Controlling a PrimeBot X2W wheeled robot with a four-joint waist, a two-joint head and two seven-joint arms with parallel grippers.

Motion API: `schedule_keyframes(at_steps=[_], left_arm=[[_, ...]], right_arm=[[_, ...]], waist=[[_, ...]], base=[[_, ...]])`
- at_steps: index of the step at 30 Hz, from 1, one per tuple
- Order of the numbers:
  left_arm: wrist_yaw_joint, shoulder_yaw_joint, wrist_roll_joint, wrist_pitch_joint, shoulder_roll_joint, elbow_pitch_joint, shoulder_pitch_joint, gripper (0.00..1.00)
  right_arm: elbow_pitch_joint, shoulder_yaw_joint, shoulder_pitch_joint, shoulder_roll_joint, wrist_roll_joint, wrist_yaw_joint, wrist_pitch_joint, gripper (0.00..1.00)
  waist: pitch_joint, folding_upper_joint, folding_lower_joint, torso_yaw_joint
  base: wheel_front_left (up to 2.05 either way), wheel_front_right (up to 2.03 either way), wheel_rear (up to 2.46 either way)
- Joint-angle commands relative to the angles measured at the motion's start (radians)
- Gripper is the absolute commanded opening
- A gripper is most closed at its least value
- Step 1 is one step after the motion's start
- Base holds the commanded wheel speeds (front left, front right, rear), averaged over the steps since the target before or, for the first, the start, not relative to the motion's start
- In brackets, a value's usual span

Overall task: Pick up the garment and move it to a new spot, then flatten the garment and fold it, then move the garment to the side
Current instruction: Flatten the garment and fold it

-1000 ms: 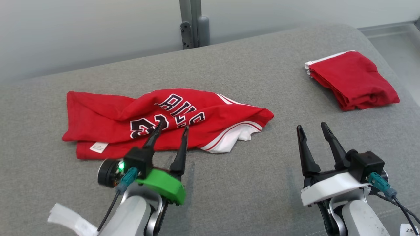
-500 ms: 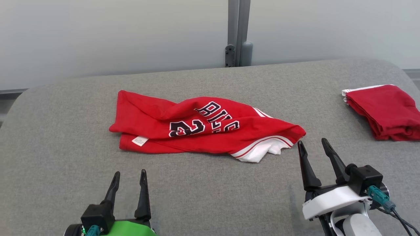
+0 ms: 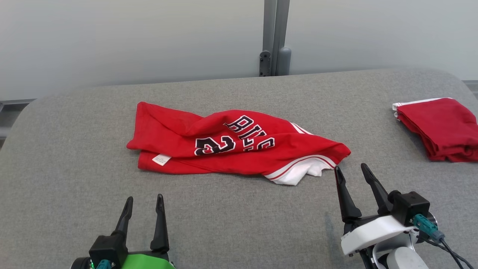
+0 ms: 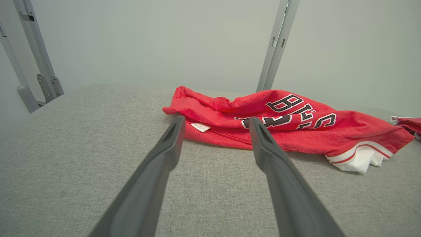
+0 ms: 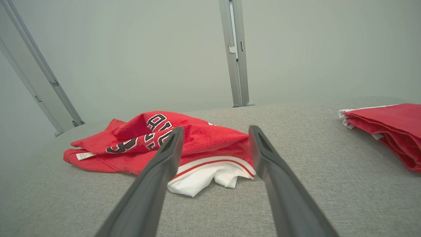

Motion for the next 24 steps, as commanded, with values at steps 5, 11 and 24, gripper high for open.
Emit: schedule_keyframes(at_steps=[5, 11, 24], left_arm=[[-0.015, 0.011, 0.019, -0.003, -0.012, 0.011, 0.01, 1.0], [-0.027, 0.02, 0.031, -0.003, -0.023, 0.012, -0.012, 1.0], [-0.033, 0.025, 0.049, -0.003, -0.048, -0.008, -0.086, 1.0]], right_arm=[[0.014, 0.001, -0.001, -0.002, -0.011, -0.001, -0.003, 1.0], [0.055, 0.011, -0.027, -0.002, -0.031, -0.001, -0.003, 1.0], [0.366, 0.012, -0.219, -0.002, 0.001, -0.001, -0.003, 1.0]], waist=[[0.007, -0.0001, 0.0, 0.005], [0.045, -0.0001, 0.0, 0.032], [0.197, -0.0001, 0.0, 0.168]], base=[[0.0, 0.0, 0.0], [0.0, 0.0, 0.0], [0.0, 0.0, 0.0]])
